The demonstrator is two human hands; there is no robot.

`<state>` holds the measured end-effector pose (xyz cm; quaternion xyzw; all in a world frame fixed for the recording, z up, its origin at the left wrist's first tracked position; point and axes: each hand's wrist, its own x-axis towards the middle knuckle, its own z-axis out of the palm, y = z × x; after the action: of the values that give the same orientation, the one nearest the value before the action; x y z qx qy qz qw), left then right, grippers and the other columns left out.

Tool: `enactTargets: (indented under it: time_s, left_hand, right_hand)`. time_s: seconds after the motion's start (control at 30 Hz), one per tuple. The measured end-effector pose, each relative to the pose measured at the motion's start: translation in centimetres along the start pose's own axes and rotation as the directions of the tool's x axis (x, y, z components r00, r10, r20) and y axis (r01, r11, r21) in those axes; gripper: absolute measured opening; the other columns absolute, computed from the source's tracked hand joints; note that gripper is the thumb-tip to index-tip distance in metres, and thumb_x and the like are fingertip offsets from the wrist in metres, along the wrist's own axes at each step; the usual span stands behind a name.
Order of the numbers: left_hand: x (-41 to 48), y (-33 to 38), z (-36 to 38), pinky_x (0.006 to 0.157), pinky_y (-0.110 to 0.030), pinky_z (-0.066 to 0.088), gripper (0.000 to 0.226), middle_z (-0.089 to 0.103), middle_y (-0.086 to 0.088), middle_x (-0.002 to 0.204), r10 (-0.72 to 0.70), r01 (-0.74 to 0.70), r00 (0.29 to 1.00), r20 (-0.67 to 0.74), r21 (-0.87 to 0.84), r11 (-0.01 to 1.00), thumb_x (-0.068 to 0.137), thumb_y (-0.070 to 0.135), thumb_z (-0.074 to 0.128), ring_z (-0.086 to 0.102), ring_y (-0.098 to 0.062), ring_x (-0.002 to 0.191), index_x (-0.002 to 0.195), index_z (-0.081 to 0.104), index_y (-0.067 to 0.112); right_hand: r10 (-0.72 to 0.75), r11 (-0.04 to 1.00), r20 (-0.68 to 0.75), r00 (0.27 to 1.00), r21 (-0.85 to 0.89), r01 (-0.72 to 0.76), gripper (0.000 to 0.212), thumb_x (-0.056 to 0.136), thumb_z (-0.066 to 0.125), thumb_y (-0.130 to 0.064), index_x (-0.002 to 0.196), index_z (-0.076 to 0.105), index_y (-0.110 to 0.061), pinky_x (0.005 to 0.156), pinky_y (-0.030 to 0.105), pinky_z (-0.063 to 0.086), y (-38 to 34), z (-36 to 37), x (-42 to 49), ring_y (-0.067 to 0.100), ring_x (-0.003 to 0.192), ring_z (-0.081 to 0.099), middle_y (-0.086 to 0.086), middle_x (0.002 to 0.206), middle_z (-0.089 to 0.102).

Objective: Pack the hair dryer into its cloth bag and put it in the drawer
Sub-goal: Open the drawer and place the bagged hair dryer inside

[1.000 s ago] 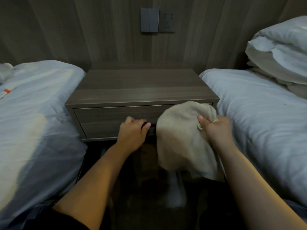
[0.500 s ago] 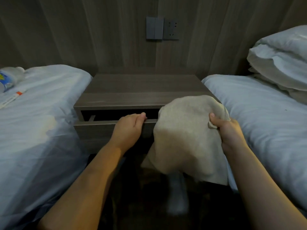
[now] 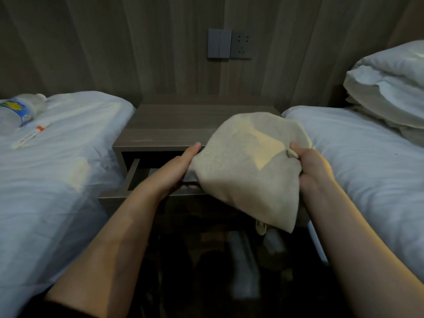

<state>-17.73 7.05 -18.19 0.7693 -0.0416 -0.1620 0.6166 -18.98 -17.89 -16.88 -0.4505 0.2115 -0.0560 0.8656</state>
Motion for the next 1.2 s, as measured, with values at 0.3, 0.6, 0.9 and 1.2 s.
enactTargets:
  time_s: [0.3, 0.6, 0.9, 1.2]
  left_hand:
    - [0.1, -1.2, 0.0, 0.082, -0.039, 0.052, 0.041, 0.066, -0.006, 0.092, -0.236, 0.246, 0.969, 0.073, -0.209, 0.946, 0.076, 0.063, 0.051, 0.064, -0.022, 0.084, 0.096, 0.061, 0.029]
    - [0.7, -1.1, 0.1, 0.055, -0.03, 0.056, 0.036, 0.069, -0.008, 0.068, -0.373, 0.422, 0.905, 0.204, -0.323, 0.847, 0.085, 0.049, 0.053, 0.066, -0.02, 0.061, 0.09, 0.064, 0.015]
    - [5.5, -1.1, 0.0, 0.071, -0.044, 0.056, 0.043, 0.06, -0.015, 0.098, -0.541, 0.535, 0.839, 0.054, -0.262, 0.803, 0.073, 0.035, 0.074, 0.063, -0.029, 0.086, 0.106, 0.054, 0.016]
    - [6.9, -3.0, -0.6, 0.091, -0.049, 0.046, 0.047, 0.055, -0.01, 0.113, -0.47, 0.484, 0.873, 0.132, -0.101, 0.869, 0.084, 0.011, 0.063, 0.055, -0.031, 0.104, 0.129, 0.048, 0.012]
  right_hand:
    - [0.207, 0.918, -0.031, 0.978, -0.34, -0.205, 0.012, 0.094, 0.048, -0.013, 0.097, 0.057, -0.004, 0.033, 0.026, 0.049, 0.3, -0.1, 0.5, 0.023, 0.048, 0.065, 0.012, 0.058, 0.067]
    - [0.329, 0.861, -0.091, 0.94, -0.38, -0.338, 0.038, 0.083, 0.064, -0.027, 0.118, 0.056, -0.014, 0.041, 0.033, 0.053, 0.9, -1.3, 0.7, 0.025, 0.07, 0.064, 0.011, 0.089, 0.063]
    - [0.368, 0.725, -0.162, 0.916, -0.567, -0.392, 0.032, 0.084, 0.06, -0.006, 0.114, 0.053, -0.01, 0.055, 0.05, 0.058, 1.8, 0.4, 3.2, 0.03, 0.077, 0.062, 0.017, 0.09, 0.061]
    - [0.301, 0.613, -0.155, 0.941, -0.724, -0.316, 0.05, 0.083, 0.055, 0.002, 0.13, 0.044, -0.013, 0.08, 0.047, 0.046, 3.7, 1.7, 5.8, 0.033, 0.09, 0.054, 0.014, 0.094, 0.052]
